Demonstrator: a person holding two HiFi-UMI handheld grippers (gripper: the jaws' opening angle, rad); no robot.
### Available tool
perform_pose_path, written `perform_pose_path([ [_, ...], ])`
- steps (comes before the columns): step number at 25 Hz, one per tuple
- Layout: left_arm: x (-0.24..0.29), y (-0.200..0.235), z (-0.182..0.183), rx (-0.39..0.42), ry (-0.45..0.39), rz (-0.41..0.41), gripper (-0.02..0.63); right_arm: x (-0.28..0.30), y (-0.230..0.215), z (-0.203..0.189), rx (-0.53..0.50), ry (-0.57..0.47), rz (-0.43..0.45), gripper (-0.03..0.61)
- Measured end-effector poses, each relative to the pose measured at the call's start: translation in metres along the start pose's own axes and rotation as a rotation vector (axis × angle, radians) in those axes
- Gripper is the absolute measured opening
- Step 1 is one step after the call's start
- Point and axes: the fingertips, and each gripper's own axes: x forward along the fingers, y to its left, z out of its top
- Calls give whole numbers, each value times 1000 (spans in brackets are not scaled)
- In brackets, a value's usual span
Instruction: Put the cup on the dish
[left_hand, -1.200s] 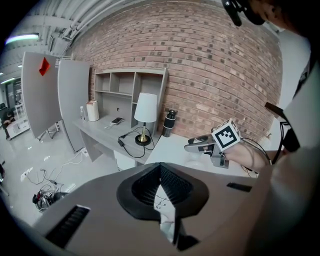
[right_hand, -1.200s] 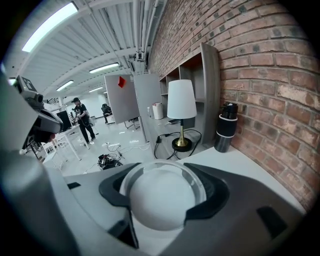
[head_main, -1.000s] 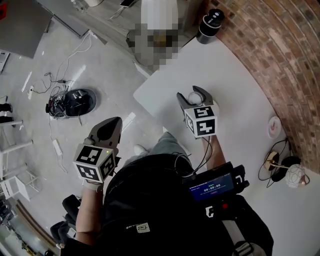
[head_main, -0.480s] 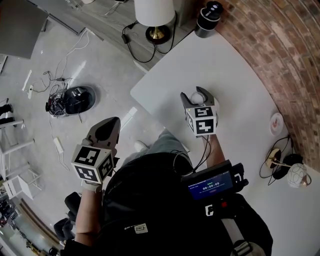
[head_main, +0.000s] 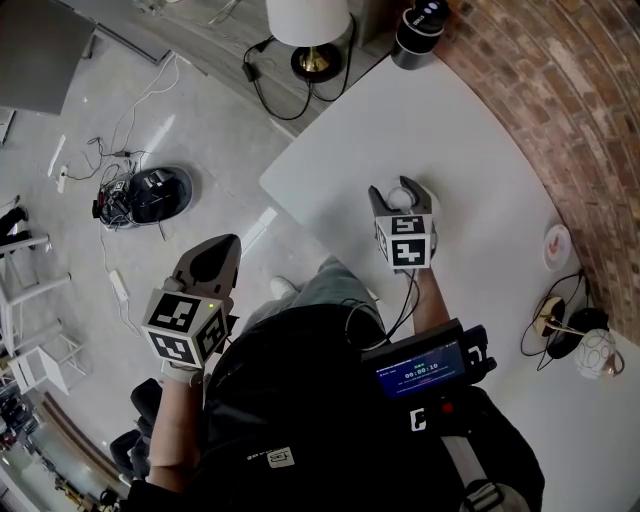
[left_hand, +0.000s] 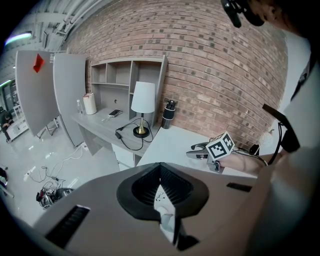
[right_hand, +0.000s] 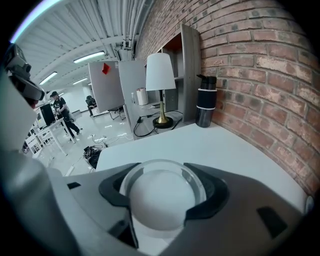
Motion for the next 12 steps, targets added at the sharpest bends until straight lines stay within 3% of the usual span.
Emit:
perform_pose_path([
  [12, 1, -1, -5, -6, 18, 9, 6, 14, -9, -21, 9, 4, -30, 264],
])
